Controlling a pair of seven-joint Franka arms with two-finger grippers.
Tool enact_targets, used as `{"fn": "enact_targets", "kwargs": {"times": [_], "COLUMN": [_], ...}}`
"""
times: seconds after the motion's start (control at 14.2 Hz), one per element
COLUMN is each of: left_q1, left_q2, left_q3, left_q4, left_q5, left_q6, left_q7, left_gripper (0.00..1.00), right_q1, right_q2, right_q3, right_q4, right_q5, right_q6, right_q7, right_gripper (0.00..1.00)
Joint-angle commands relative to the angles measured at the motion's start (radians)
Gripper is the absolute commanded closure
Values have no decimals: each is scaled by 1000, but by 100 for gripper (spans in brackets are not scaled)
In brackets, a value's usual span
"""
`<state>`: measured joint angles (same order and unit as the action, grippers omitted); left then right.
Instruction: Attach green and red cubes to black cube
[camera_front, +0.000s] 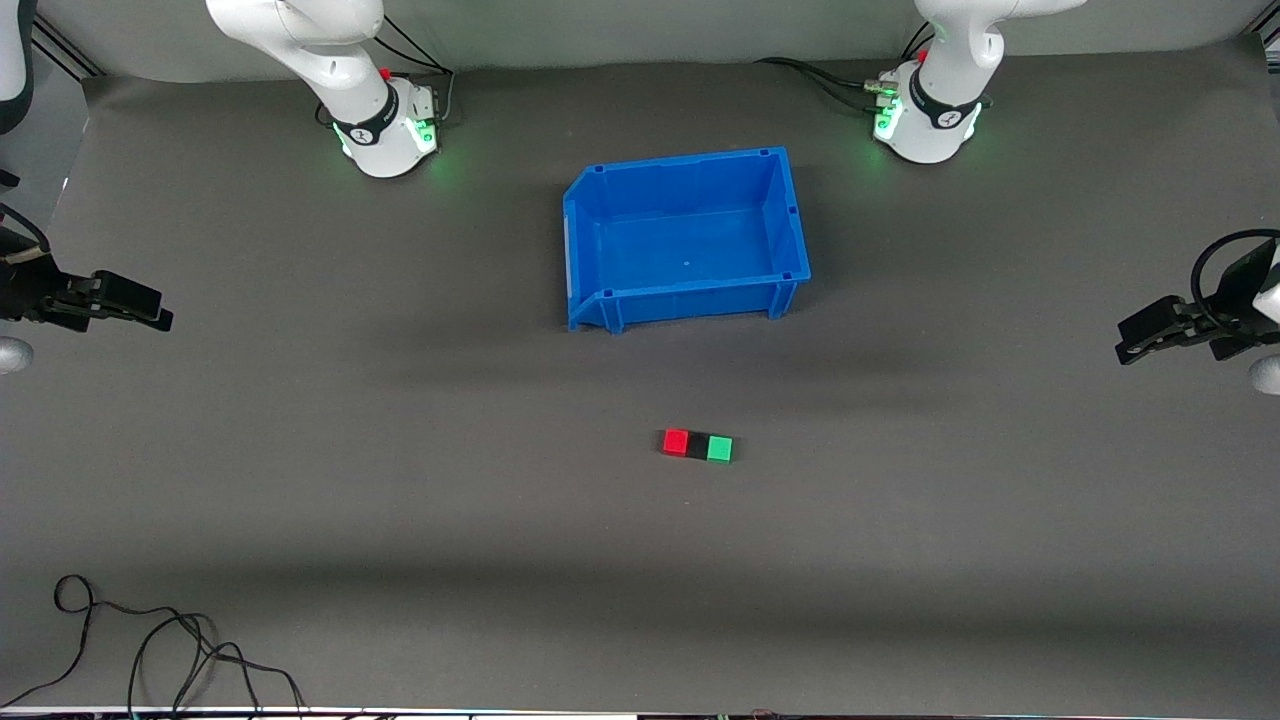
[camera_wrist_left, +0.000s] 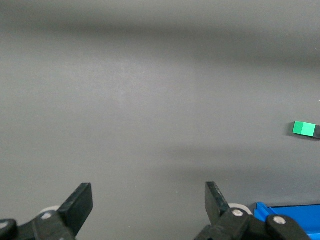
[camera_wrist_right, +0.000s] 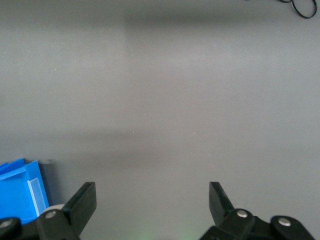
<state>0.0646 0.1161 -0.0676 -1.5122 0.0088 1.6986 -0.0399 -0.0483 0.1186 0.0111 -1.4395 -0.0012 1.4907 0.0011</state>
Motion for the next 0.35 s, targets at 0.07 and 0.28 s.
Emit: {"fn": "enact_targets", "kwargs": {"times": [0.07,0.28], "left_q1": [-2,-2], "left_q2": [-29,-27], "left_q3": [0,0], "left_q4": [-33,-34], "left_q5": [14,14], "left_q6": [19,19], "left_q7": [-3,-3], "left_gripper": [0,0], "right_q1": [2,2], "right_q2": [-27,-25], "right_q3": [10,10], "right_q4": [-24,-19], "right_q5": [-26,-26], "right_q6": [10,3], "right_q7": [-15,-16], "right_gripper": [0,0]}}
